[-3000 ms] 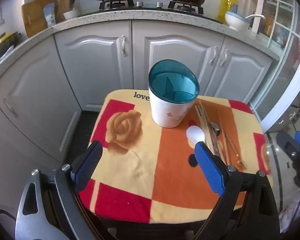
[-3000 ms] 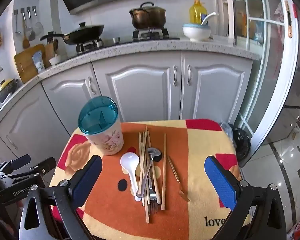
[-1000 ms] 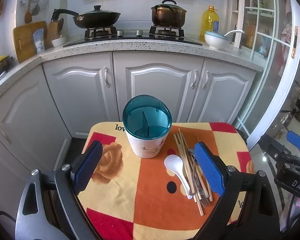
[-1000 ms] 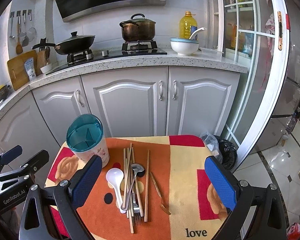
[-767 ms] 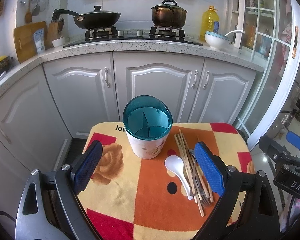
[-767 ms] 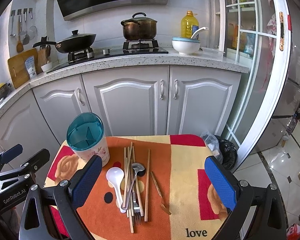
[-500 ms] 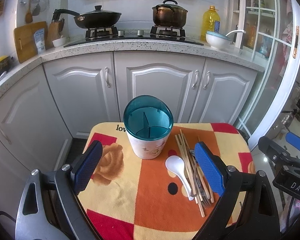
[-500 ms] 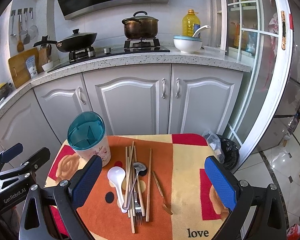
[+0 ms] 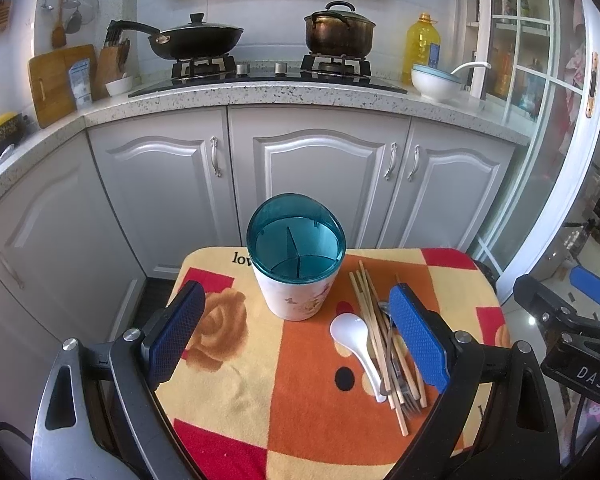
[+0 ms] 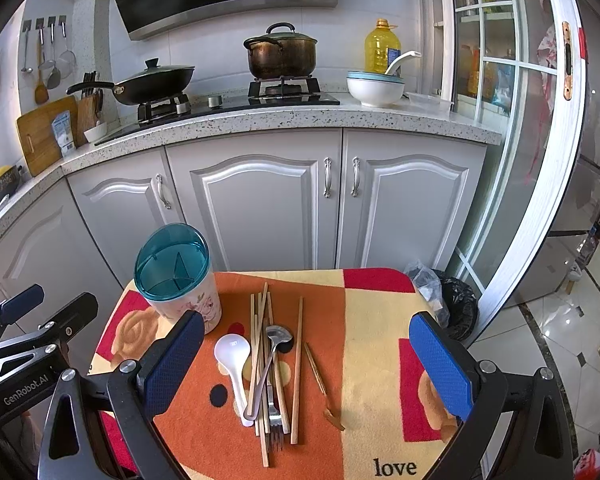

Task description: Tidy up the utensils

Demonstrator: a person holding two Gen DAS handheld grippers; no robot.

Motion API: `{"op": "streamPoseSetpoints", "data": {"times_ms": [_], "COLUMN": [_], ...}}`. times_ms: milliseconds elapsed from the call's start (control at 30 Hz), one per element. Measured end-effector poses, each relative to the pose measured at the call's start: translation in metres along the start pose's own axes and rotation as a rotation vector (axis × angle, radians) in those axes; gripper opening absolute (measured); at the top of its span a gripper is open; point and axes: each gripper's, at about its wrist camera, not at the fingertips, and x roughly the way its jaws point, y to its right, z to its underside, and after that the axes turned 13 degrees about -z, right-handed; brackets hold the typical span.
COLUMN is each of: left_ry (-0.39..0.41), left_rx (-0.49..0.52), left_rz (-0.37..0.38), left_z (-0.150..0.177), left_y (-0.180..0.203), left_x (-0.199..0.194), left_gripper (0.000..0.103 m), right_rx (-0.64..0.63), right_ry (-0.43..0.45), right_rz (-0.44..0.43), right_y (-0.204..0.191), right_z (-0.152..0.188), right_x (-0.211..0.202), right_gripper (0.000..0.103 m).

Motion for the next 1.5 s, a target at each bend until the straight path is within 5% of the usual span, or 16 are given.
{"op": "streamPoseSetpoints", "data": {"times_ms": [1500], "left_ry": [-0.067], "left_rx": [0.025], "left_rz": [0.023], "left_z": [0.006], "left_y": [0.013], "left_x": [0.012], "left_gripper": [0.094], "right_rx": [-0.007], "right_ry": [-0.049], "right_rz": [0.01], "right_y": [0.011], "right_z": [0.005], "right_x": [0.013], "right_gripper": [0.103]}}
